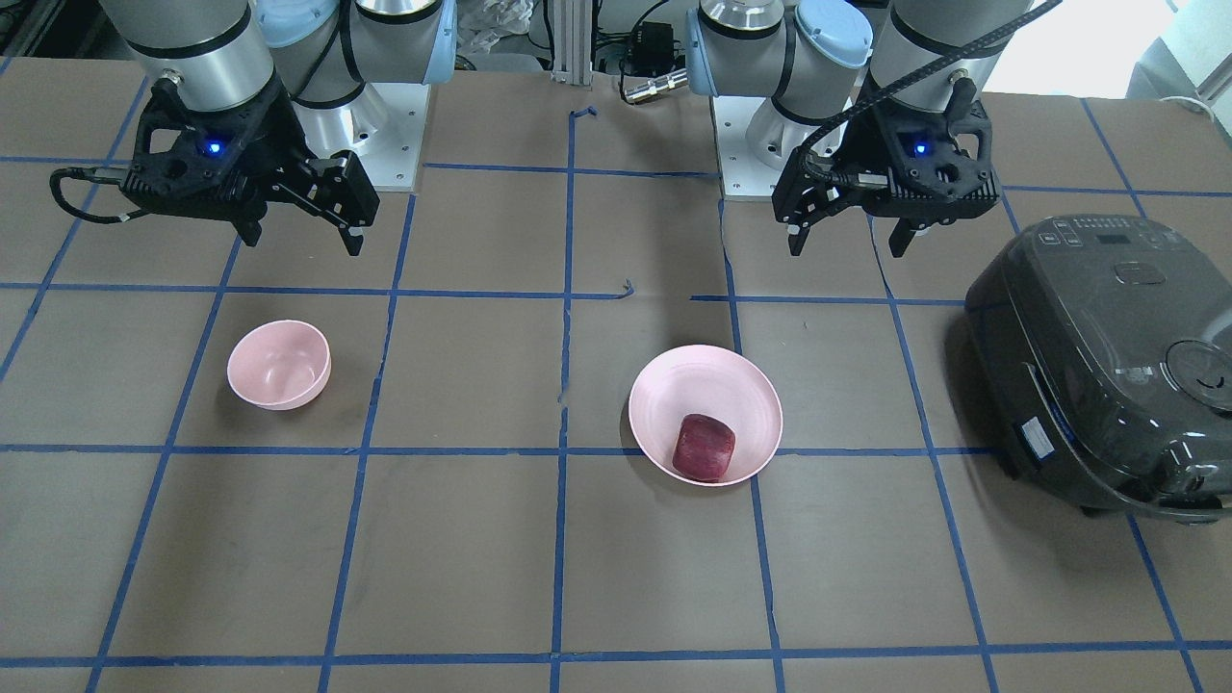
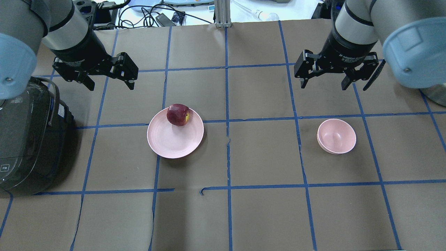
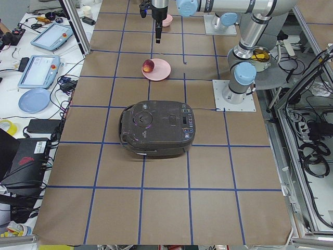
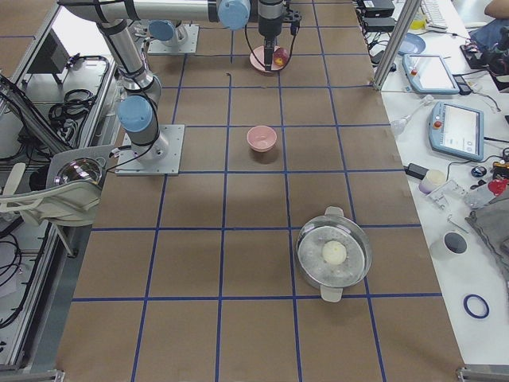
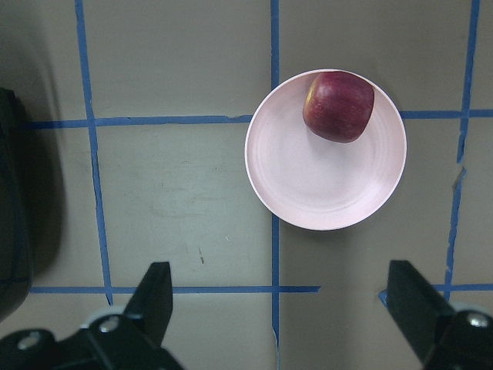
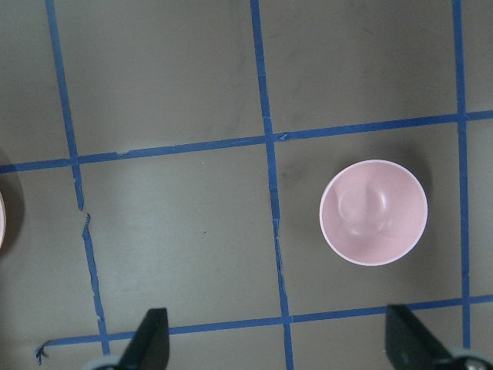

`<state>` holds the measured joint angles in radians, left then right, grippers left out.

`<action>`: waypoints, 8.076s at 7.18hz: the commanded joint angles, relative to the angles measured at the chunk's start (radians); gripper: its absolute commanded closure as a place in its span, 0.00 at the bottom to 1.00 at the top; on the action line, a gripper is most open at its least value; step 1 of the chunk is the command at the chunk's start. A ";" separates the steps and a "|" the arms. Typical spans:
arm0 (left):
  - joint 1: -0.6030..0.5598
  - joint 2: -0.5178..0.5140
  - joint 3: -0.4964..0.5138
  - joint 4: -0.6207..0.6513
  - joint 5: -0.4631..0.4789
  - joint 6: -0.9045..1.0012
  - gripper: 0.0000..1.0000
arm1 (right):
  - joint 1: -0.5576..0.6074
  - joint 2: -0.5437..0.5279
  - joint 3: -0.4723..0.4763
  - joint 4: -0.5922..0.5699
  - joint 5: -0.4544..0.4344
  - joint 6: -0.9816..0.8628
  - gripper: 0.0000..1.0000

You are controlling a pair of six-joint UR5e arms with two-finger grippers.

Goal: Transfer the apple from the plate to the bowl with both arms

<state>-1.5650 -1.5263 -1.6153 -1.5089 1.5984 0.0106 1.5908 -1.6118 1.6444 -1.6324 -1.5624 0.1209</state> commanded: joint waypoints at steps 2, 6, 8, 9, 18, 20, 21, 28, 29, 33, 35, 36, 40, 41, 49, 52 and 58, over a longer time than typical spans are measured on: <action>-0.003 -0.005 -0.002 0.003 -0.002 -0.008 0.00 | 0.000 0.001 0.002 0.005 -0.001 -0.001 0.00; -0.003 -0.003 -0.002 0.003 -0.002 -0.012 0.00 | -0.002 0.001 0.002 0.005 -0.002 -0.007 0.00; -0.003 0.000 -0.002 0.003 -0.002 -0.009 0.00 | -0.002 0.001 0.002 0.005 -0.002 -0.009 0.00; -0.004 -0.003 -0.002 0.003 -0.002 -0.012 0.00 | -0.002 0.003 0.002 0.005 -0.002 -0.009 0.00; -0.004 -0.021 -0.002 0.065 0.002 -0.023 0.00 | -0.002 0.004 0.003 0.006 -0.004 -0.010 0.00; -0.035 -0.072 -0.008 0.088 -0.002 -0.055 0.00 | -0.002 0.006 0.003 0.003 -0.004 -0.006 0.00; -0.081 -0.113 -0.015 0.198 0.009 -0.044 0.00 | -0.009 0.021 0.008 0.008 -0.001 -0.015 0.00; -0.096 -0.406 -0.183 0.555 -0.043 -0.049 0.00 | -0.400 0.223 0.142 -0.073 0.016 -0.490 0.00; -0.119 -0.423 -0.183 0.556 -0.041 -0.049 0.00 | -0.399 0.233 0.193 -0.099 0.019 -0.491 0.00; -0.138 -0.501 -0.183 0.633 -0.028 -0.040 0.09 | -0.399 0.335 0.304 -0.316 0.010 -0.483 0.00; -0.138 -0.502 -0.181 0.655 -0.021 -0.009 0.55 | -0.399 0.342 0.328 -0.316 0.015 -0.468 0.62; -0.138 -0.499 -0.183 0.655 -0.021 -0.009 0.65 | -0.399 0.340 0.328 -0.314 0.012 -0.462 0.89; -0.161 -0.413 -0.173 0.613 -0.017 -0.029 0.70 | -0.397 0.323 0.321 -0.264 0.018 -0.451 1.00; -0.159 -0.384 -0.166 0.578 -0.005 -0.029 0.71 | -0.391 0.305 0.318 -0.214 0.103 -0.376 1.00; -0.242 -0.331 -0.094 0.509 0.017 -0.139 0.76 | -0.060 0.322 0.330 -0.317 0.289 -0.049 0.27; -0.302 -0.331 -0.083 0.510 -0.024 -0.211 0.81 | -0.069 0.310 0.309 -0.342 0.249 -0.037 0.00; -0.598 -0.409 -0.057 0.567 -0.011 -0.685 0.81 | -0.261 0.196 -0.049 0.029 0.079 -0.207 0.00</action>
<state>-2.1148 -1.9015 -1.6780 -0.9504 1.5847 -0.5660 1.3570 -1.3768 1.6084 -1.6350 -1.4822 -0.0780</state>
